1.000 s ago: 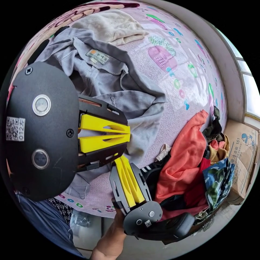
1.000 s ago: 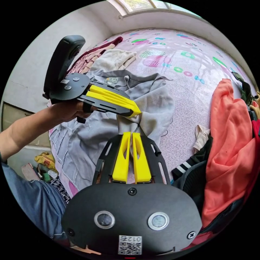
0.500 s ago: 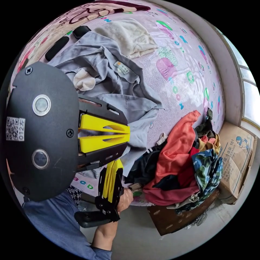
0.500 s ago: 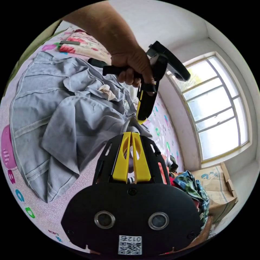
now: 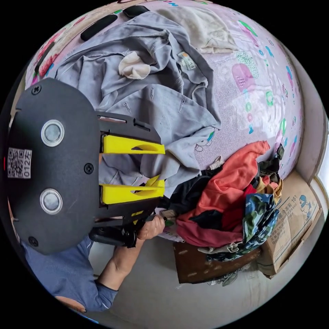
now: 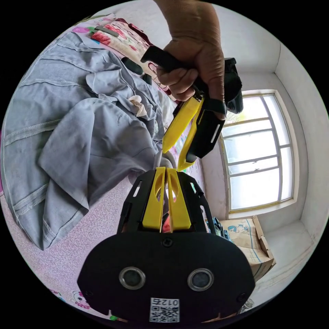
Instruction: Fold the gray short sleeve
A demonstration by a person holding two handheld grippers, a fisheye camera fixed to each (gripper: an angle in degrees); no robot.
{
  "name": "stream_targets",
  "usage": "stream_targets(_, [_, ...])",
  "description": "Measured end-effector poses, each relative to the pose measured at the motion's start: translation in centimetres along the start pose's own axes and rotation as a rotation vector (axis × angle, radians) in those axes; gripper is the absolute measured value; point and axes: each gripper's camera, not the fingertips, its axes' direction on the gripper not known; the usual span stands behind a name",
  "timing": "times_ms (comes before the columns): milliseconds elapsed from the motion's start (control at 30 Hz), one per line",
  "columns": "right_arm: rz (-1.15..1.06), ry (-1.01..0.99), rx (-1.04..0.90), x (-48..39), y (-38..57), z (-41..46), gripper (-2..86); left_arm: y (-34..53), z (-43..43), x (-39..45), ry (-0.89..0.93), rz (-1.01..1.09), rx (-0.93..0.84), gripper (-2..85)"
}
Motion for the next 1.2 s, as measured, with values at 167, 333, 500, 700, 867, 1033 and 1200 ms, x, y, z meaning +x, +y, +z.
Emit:
stream_targets(167, [-0.019, 0.029, 0.009, 0.3, -0.7, -1.3, 0.4, 1.6, -0.2, 1.2, -0.138, 0.043, 0.047, 9.7])
stream_targets(333, [-0.017, 0.029, -0.002, 1.1, -0.5, -1.6, 0.6, 2.4, 0.3, 2.4, -0.227, 0.085, 0.025, 7.5])
stream_targets(500, [0.034, 0.018, -0.027, 3.0, 0.6, -1.0, 1.4, 3.2, 0.6, 4.1, -0.307, 0.188, -0.006, 4.2])
stream_targets(700, [0.278, -0.081, -0.06, 8.3, 4.6, -0.1, 5.3, 4.7, -1.1, 4.4, -0.304, 0.226, 0.081, 1.6])
stream_targets(867, [0.608, -0.138, -0.026, 16.7, 9.5, 0.3, 7.0, 7.2, -2.7, 3.7, -0.263, 0.262, 0.142, 0.1])
stream_targets(1033, [0.687, -0.356, -0.054, 22.8, 11.3, 5.0, 8.1, 9.0, -2.7, 3.6, -0.268, 0.301, 0.152, -0.2])
stream_targets(1200, [0.649, -0.434, -0.175, 24.5, 12.3, 10.9, 9.4, 10.3, -2.4, 3.0, -0.263, 0.307, 0.158, -0.2])
